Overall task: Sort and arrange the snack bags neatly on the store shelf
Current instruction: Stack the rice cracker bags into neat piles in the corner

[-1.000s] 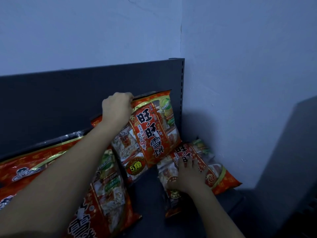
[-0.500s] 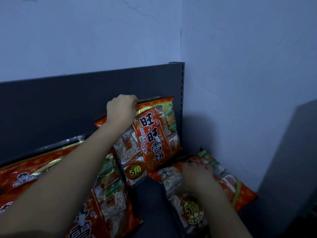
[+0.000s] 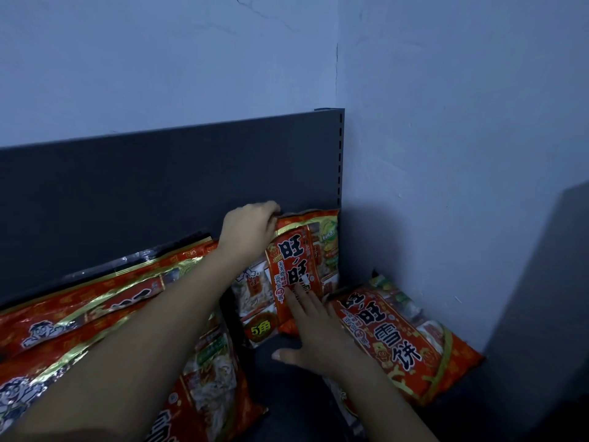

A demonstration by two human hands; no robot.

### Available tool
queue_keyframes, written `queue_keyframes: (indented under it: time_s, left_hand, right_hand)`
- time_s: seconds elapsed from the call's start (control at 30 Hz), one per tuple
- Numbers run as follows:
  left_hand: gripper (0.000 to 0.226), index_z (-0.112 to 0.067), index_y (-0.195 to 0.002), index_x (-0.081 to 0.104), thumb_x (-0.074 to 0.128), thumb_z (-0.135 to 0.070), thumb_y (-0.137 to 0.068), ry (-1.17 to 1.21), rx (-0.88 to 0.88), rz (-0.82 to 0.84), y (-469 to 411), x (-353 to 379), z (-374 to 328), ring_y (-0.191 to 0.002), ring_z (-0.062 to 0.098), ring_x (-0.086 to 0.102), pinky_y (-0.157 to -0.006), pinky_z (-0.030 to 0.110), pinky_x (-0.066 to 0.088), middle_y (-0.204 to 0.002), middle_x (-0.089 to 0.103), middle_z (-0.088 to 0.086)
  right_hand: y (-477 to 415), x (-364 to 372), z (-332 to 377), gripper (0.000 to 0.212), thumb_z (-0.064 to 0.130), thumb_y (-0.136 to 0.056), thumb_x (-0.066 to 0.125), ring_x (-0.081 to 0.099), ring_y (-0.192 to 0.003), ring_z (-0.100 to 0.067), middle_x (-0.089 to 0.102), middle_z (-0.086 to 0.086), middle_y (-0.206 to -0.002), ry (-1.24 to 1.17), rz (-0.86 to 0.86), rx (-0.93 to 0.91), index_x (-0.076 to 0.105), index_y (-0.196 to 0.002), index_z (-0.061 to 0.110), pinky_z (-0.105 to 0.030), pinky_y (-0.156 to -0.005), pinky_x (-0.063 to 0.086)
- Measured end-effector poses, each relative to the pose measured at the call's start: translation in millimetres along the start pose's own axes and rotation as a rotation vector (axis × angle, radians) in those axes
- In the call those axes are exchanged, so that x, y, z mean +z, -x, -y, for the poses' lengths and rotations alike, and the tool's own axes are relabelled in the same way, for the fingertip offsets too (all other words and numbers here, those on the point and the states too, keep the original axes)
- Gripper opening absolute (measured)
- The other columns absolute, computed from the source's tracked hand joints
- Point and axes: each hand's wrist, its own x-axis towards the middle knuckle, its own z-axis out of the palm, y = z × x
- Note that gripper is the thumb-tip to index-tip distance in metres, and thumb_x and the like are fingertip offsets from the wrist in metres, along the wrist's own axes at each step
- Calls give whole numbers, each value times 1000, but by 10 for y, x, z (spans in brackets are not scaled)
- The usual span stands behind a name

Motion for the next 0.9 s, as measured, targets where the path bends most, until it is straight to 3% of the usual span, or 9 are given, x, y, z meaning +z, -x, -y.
queue_keyframes:
  time_s: [0.13,0.23,0.3,0.37,0.5,0.57,0.67,0.77,0.9]
  left_hand:
    - [35,-13,-123,59,56,-10,-88,-172,351,-86,96,90,-75,-115,25,54,-97,37,43,-124,60,6]
    - [56,-11,-147,28,43,-28,-97,-460,573,178,231,255,-185,-144,27,19,-117,41,10,-157,21,11]
    - [66,-11,-151,-3,26,-42,-101,-636,485,414,325,369,-155,-147,25,-8,-116,41,-10,-159,-10,10]
    - [69,-12,-150,-11,22,-47,-101,-665,391,486,356,414,-124,-146,24,-16,-113,42,-16,-158,-18,8]
    - [59,-12,-151,11,30,-36,-101,-453,421,496,365,413,-258,-147,25,-5,-117,42,-8,-160,-2,10]
    - [46,-12,-145,33,36,-21,-100,-129,428,583,444,507,-406,-143,25,22,-118,40,16,-155,26,9]
    - [29,-6,-121,54,39,-9,-96,255,240,789,563,711,-552,-111,30,54,-91,40,45,-122,57,13]
    - [25,-3,-111,58,40,-13,-97,282,102,758,599,869,-665,-98,30,57,-79,39,48,-112,60,15]
    - [28,-3,-99,57,47,-28,-98,213,-117,777,596,958,-744,-87,28,59,-64,32,40,-95,60,16]
  right_hand:
    - [-32,158,-4,98,55,-87,51,-17,-144,-18,-23,7,-156,13,-10,-66,-18,-148,22,-46,-116,-9]
    - [-39,190,25,95,53,-88,52,-15,-145,-19,-18,4,-157,38,20,-69,-12,-150,21,-46,-115,-10]
    - [-40,138,25,90,51,-88,53,-12,-145,-22,-11,1,-159,41,40,-26,-4,-151,22,-46,-115,-8]
    - [-30,46,-19,85,52,-88,52,-8,-146,-24,-2,-2,-159,66,54,54,5,-151,22,-48,-115,-6]
    - [-1,-120,-230,82,58,-86,49,1,-146,-26,8,-4,-158,51,86,265,14,-150,21,-54,-114,0]
    - [11,-160,-309,79,56,-87,50,9,-145,-26,13,-3,-157,46,152,288,16,-150,22,-53,-115,6]
    - [47,-264,-317,74,47,-87,54,29,-138,-26,26,-5,-153,-19,270,262,22,-149,20,-42,-112,26]
    - [112,-442,-302,67,43,-88,56,44,-125,-25,42,-8,-143,-56,410,245,32,-144,15,-31,-100,37]
    - [224,-668,-328,62,48,-90,52,43,-127,-23,43,-4,-143,-17,484,236,37,-142,17,-31,-102,36]
